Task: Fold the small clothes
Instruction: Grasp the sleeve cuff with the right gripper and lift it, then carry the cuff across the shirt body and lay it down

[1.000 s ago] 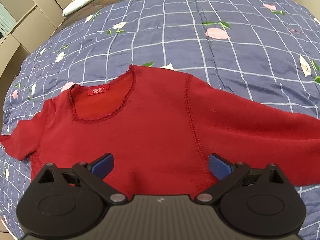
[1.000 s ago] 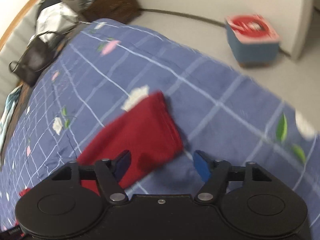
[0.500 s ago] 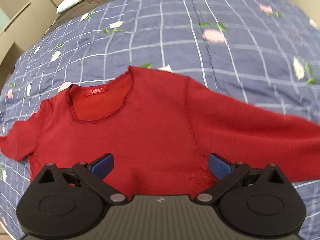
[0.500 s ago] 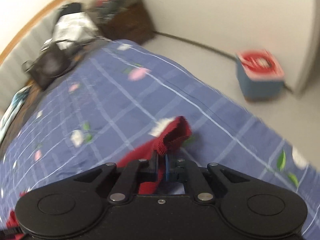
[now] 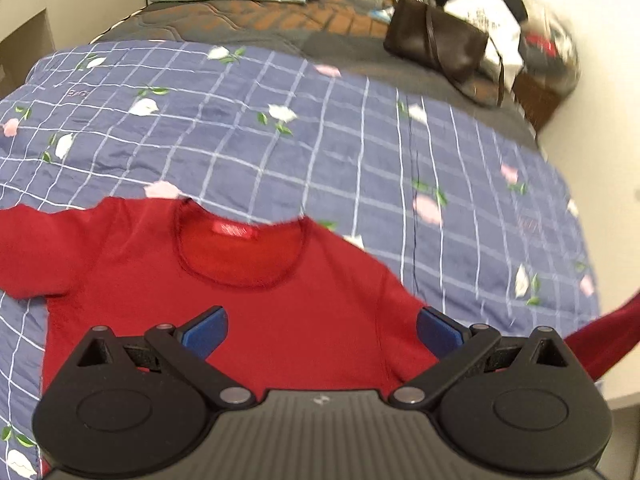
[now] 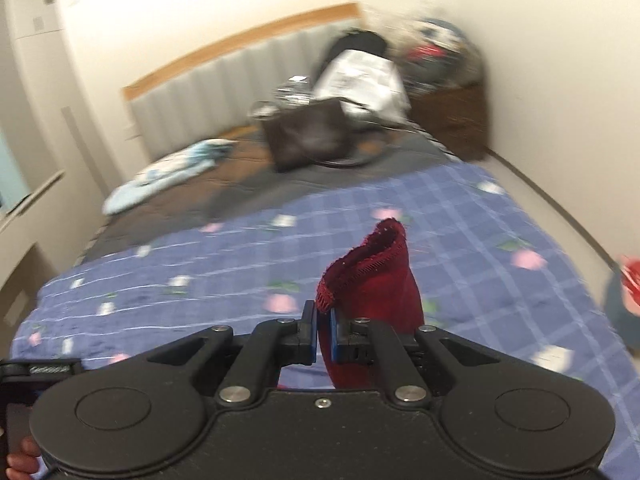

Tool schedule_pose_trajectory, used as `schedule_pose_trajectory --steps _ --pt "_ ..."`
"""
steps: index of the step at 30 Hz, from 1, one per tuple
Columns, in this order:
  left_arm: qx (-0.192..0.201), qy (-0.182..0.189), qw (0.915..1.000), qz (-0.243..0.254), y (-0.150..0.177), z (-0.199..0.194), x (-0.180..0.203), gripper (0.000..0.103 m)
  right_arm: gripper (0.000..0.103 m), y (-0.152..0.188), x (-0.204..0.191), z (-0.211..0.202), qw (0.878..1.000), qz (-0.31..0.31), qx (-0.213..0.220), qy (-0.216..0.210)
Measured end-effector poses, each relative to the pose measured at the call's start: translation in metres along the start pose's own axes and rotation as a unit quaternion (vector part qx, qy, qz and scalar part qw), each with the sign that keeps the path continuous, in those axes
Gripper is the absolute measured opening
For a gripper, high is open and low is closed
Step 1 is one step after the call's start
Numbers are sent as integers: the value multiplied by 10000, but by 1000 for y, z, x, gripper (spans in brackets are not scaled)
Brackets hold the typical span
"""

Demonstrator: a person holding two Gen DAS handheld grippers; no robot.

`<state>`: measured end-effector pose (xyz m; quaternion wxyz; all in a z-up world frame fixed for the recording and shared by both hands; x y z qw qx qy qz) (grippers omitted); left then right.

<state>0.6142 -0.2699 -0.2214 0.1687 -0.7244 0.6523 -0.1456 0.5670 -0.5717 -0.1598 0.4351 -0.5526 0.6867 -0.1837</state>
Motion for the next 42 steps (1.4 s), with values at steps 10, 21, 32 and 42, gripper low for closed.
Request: schedule_pose_trajectory --steps 10,21,32,42 --pt "341 -65 9984 -449 -43 -10 -123 103 6 47 -177 85 9936 -617 -469 -822" --pt "77 -238 9965 -796 -42 42 -227 103 6 164 -279 164 9751 -1119 -1502 -1188" --pt "-152 -11 9969 -765 -33 79 -242 103 8 214 -325 193 9608 -1243 -1999 -1461" --pt "-552 -156 9976 -385 -14 110 -218 103 62 213 -260 164 9707 -638 -2026 -1123"
Point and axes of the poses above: each gripper's, at about its wrist camera, not at the fingertips, and z roughly the way its jaws point, x to its right, y to its underside, the point moved 10 cm from there along z, roughly the way its jaws point, and after that the axes turned 14 degrees about -y, right-handed, at the moved point
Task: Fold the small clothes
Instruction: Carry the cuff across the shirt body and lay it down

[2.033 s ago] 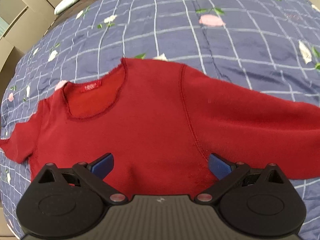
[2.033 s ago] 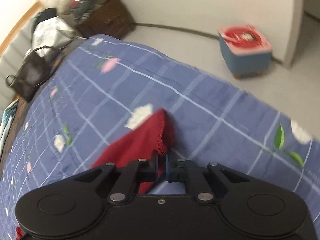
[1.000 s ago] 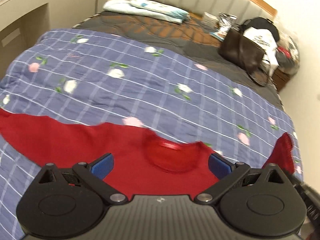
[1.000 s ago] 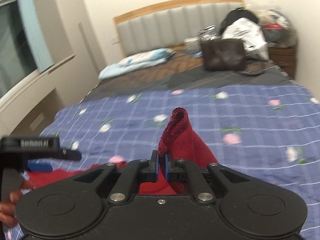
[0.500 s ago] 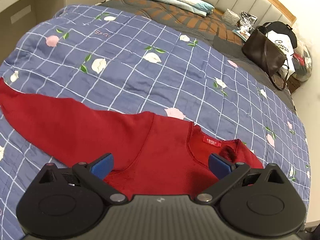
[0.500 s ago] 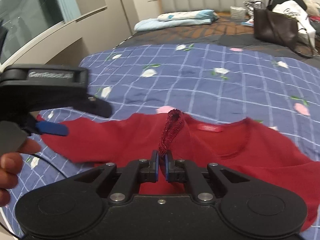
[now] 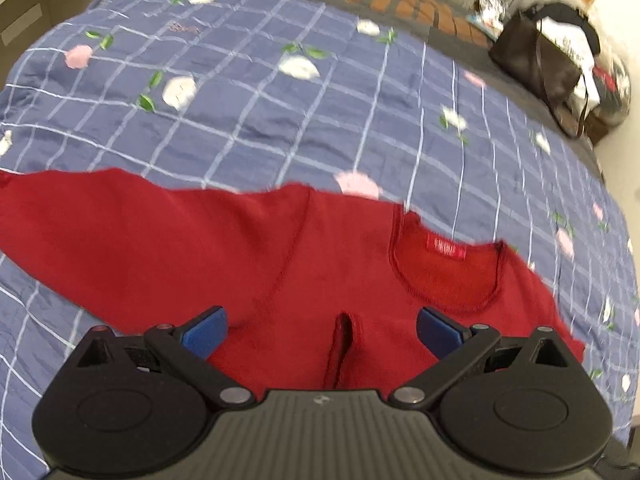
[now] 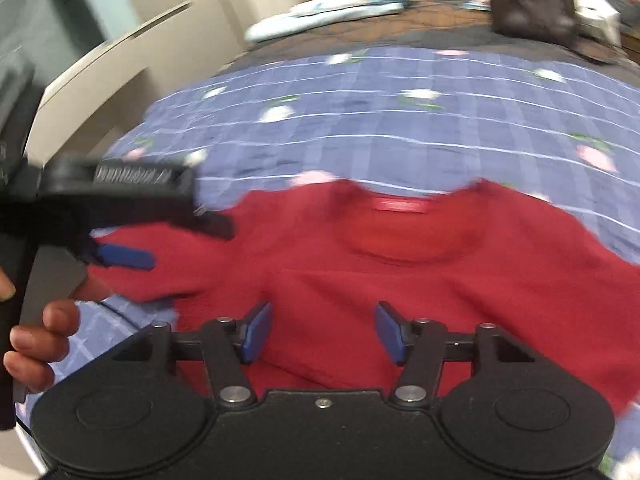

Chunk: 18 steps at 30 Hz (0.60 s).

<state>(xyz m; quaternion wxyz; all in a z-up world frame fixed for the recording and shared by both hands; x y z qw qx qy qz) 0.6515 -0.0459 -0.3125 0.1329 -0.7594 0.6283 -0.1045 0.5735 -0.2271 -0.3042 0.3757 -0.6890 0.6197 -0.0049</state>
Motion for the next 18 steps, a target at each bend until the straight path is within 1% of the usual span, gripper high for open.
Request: schedule_pose_trajectory --steps 2,4,6,8,10,11,12,13,15,16,17,18 --pt "-92 -115 9997 192 8 10 10 103 65 6 32 -21 9991 212 89 350" --pt "-172 -277 9987 399 17 21 20 103 68 13 73 -45 9953 476 189 816" --pt "-236 -398 9973 570 24 32 28 103 67 19 120 -66 9884 846 255 1232" --pt "-309 -529 9954 734 32 43 36 103 66 19 160 -80 9807 1252 412 1443" --pt "-387 -719 9929 861 38 53 40 102 63 12 196 -90 9746 1591 613 1453" --pt "-412 -801 9918 904 41 57 42 102 63 8 210 -92 9734 1736 641 1353" --pt "-432 -846 9912 925 43 60 43 102 59 4 223 -89 9727 1917 606 1160" --pt "-460 -881 9907 930 45 62 44 102 56 1 230 -86 9716 2052 584 1019" --pt "-511 -931 9901 916 47 65 45 102 56 -6 242 -77 9693 2260 585 774" --pt "-529 -946 9900 904 48 66 45 102 54 -8 247 -72 9681 2345 546 687" --pt "-538 -952 9900 893 49 66 45 102 51 -10 251 -66 9678 2392 480 624" --pt "-543 -960 9899 887 49 67 45 102 42 -9 254 -60 9684 2393 351 614"
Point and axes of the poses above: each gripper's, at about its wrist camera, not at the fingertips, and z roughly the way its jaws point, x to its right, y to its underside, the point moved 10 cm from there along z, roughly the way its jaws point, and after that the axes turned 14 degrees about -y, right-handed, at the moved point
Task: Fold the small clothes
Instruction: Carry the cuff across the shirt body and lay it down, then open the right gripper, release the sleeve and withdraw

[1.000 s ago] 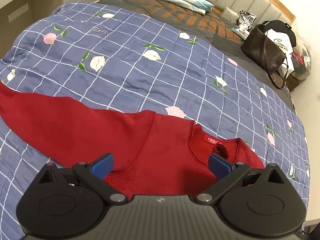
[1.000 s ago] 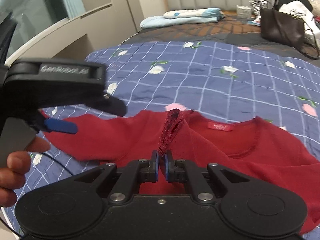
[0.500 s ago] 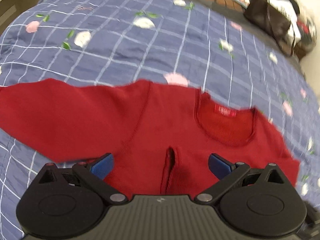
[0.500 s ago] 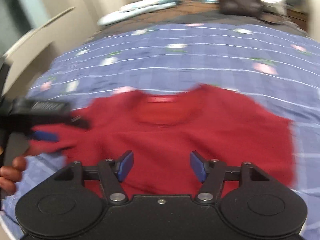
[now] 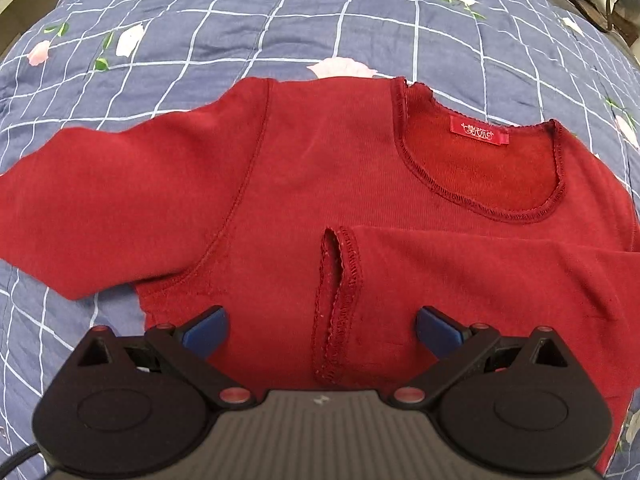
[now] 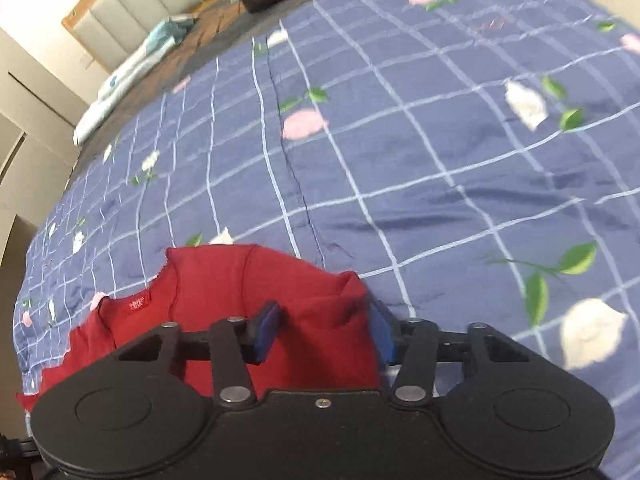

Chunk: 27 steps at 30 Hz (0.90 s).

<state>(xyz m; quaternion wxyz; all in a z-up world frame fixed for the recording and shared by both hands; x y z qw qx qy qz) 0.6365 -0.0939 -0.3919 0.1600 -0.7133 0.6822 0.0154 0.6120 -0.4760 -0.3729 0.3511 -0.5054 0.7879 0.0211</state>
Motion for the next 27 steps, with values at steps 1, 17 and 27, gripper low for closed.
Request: schedule_pose_trajectory --steps 1,17,27 --pt "-3 -11 10000 1 0 0 0 102 33 -1 0 3 9999 -89 -76 93" --pt "-63 6 9999 79 -1 4 11 103 15 -19 12 -13 9945 -724 511 567" --pt "-51 61 9999 73 1 3 11 102 39 28 17 -62 9878 -1348 263 733"
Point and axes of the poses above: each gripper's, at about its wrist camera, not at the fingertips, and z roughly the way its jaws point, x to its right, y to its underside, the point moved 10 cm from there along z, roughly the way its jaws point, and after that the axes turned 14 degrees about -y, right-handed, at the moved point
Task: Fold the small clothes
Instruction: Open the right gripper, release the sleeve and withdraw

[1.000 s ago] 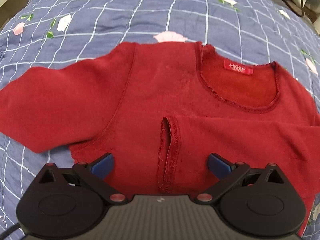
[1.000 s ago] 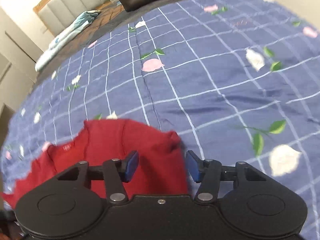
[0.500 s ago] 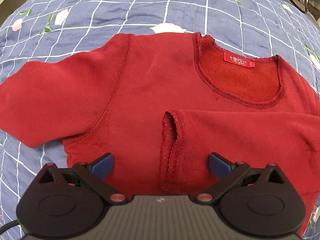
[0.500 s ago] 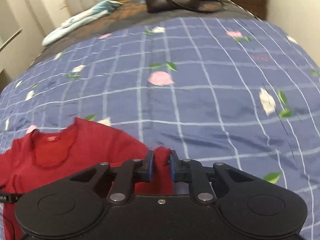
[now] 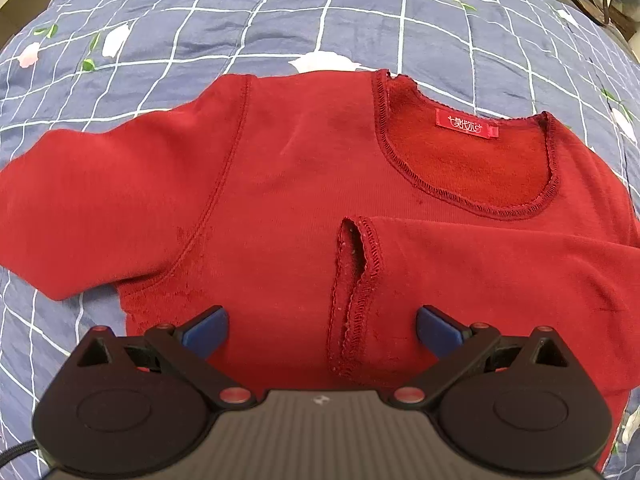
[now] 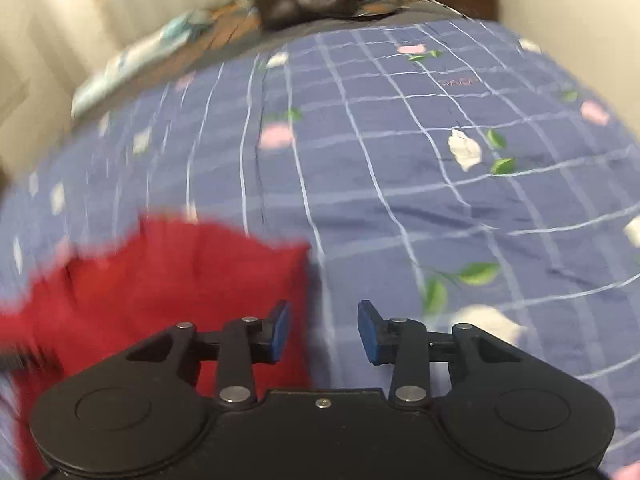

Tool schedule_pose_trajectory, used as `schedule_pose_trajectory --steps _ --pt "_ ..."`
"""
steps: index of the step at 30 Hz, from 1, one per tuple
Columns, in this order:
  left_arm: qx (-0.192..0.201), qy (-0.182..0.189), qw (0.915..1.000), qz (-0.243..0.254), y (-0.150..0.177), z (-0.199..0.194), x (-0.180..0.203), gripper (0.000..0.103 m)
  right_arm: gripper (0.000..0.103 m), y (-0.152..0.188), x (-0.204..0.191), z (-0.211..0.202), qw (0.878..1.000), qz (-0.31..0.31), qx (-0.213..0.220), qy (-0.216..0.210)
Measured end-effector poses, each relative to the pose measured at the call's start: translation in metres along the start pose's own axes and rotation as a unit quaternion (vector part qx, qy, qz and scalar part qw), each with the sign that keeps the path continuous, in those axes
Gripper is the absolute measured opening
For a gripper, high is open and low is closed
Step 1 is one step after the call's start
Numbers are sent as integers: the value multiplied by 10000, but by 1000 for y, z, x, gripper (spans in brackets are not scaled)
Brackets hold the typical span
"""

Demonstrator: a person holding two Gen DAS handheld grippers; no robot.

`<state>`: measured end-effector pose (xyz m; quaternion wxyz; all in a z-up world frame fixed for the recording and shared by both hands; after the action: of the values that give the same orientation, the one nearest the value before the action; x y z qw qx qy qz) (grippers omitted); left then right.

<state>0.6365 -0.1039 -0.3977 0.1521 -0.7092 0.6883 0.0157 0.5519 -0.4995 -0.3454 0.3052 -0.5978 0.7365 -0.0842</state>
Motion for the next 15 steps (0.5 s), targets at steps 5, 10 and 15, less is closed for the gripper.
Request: schedule_pose_trajectory --steps 5,10,15 --pt "20 -4 10000 12 0 0 0 102 36 50 -17 0 9861 -1472 -693 332" --pt "45 -48 10000 27 1 -2 0 102 37 66 -41 19 9536 -2844 -741 649" --pt "71 -54 9999 67 3 -5 1 102 16 67 -51 28 9373 -3354 -750 575"
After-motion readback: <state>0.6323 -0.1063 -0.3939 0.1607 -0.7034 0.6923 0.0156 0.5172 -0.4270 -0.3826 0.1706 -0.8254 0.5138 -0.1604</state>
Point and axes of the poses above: each gripper's, at about its wrist camera, not at the fingertips, and z roughly the way its jaws point, x to its right, y to its underside, the point moved 10 cm from there along z, roughly the way its jaws point, and after that the axes turned 14 degrees about -y, right-handed, at the moved point
